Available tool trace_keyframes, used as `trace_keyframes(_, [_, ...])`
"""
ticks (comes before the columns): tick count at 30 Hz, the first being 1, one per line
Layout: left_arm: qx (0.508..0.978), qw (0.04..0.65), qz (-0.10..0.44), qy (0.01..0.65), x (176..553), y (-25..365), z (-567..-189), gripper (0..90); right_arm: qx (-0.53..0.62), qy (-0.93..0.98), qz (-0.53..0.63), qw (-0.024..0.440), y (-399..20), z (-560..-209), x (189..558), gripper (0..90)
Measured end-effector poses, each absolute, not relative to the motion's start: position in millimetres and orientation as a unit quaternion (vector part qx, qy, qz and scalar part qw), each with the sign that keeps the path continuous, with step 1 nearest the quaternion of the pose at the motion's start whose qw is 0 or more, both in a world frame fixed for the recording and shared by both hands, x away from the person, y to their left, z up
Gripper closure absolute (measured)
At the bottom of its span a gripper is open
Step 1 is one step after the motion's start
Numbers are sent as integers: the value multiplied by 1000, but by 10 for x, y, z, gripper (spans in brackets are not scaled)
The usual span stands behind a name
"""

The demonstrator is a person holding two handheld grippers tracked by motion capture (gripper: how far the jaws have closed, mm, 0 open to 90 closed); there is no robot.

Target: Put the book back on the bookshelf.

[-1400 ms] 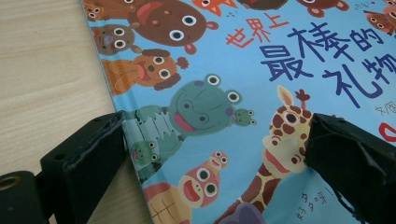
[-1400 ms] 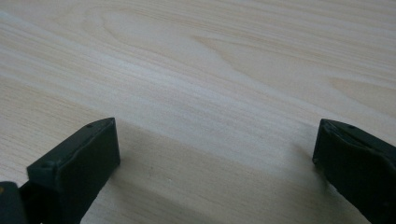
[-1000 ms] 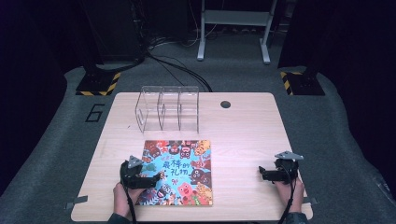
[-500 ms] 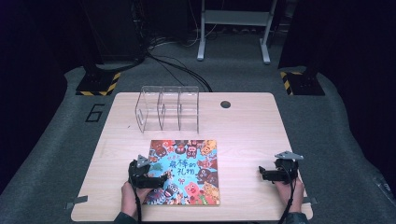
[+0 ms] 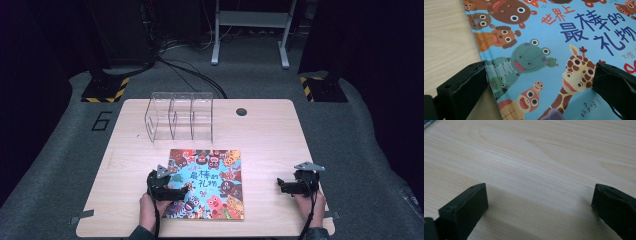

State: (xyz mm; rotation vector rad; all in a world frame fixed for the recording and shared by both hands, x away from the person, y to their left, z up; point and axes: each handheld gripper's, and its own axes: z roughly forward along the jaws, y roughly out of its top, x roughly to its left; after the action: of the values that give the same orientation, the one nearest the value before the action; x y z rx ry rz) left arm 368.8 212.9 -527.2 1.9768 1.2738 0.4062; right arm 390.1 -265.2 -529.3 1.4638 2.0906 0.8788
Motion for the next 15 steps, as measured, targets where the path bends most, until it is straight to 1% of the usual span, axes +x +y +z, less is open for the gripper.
trace_keyframes(10, [774,368,152,492,3706,2002,-5265,0,529,756,318,220,-2652,-5293,3902,1])
trace_keyframes(15, [765,383,151,494,3705,1943,-5279,0,529,755,318,220,-2651,-5292,3901,5])
